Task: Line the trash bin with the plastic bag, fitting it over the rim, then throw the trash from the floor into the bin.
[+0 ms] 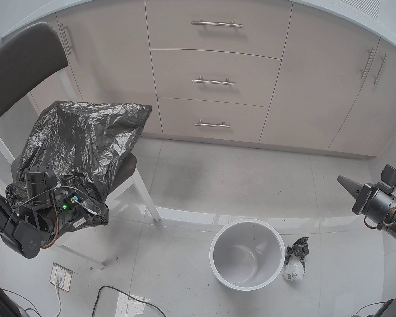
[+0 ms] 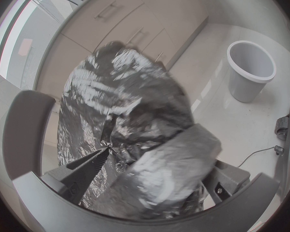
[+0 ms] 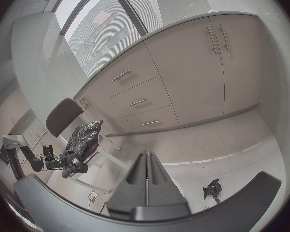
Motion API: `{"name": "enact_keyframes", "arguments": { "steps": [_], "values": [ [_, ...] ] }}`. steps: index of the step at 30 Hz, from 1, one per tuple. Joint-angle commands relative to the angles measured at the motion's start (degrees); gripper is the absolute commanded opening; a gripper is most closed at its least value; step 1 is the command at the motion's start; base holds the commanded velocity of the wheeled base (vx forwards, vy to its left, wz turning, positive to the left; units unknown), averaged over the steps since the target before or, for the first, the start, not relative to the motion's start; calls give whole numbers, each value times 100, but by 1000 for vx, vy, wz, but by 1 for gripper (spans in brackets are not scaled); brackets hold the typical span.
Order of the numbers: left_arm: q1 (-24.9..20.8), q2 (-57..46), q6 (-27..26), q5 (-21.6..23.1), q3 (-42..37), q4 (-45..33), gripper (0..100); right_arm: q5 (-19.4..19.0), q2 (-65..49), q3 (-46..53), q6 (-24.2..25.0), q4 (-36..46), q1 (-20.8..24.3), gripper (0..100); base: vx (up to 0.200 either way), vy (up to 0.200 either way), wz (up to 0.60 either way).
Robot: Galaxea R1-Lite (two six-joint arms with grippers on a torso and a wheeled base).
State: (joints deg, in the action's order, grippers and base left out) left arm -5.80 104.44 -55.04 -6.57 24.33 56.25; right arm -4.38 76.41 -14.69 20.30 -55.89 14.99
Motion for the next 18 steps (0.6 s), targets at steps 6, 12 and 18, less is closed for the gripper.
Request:
{"name": "enact_keyframes", "arguments": {
  "steps": [6, 12, 18],
  "values": [
    [-53, 147, 46, -2, -7, 71, 0, -2, 14, 1, 1, 0, 3, 0, 0, 0, 0],
    [-105, 59, 134, 7, -16, 150, 0, -2, 23, 10, 1, 0, 3, 0, 0, 0, 0],
    [-536, -486, 837, 15, -34, 123, 0, -2, 32, 10, 9, 0, 3, 0, 0, 0, 0]
  ]
}}
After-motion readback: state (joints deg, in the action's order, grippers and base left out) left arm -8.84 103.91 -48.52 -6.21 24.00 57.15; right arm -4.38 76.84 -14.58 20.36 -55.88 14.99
